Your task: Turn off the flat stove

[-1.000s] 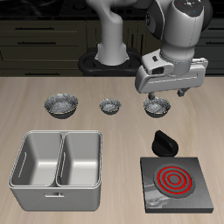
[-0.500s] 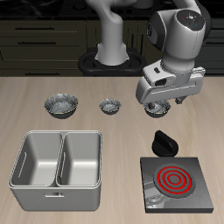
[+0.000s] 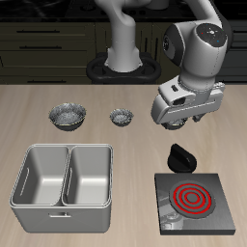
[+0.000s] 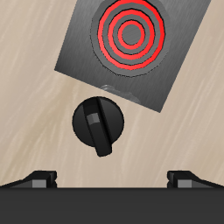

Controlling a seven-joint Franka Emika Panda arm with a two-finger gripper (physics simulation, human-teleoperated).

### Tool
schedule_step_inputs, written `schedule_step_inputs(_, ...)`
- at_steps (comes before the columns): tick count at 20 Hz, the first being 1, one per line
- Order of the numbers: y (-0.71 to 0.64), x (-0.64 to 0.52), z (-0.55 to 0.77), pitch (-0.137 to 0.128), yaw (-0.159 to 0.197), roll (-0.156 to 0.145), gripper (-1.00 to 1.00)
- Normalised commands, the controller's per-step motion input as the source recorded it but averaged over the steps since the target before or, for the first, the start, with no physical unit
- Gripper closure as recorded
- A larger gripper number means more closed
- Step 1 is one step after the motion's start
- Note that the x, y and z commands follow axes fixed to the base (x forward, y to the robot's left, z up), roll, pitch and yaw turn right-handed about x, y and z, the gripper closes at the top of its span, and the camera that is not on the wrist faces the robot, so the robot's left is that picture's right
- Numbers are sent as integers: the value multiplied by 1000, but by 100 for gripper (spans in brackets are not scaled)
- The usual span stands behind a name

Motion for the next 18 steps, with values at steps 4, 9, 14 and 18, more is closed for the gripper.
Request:
schedule_step_inputs(4,110,-22,-214,17,37,9,-100)
schedule_step_inputs(9,49,-11,-205,19,21,10,-100)
schedule_step_inputs(14,-49,41,-175,4,36,-14,-100)
schedule_step_inputs(18,-43,16,-211,20,41,-10,-100)
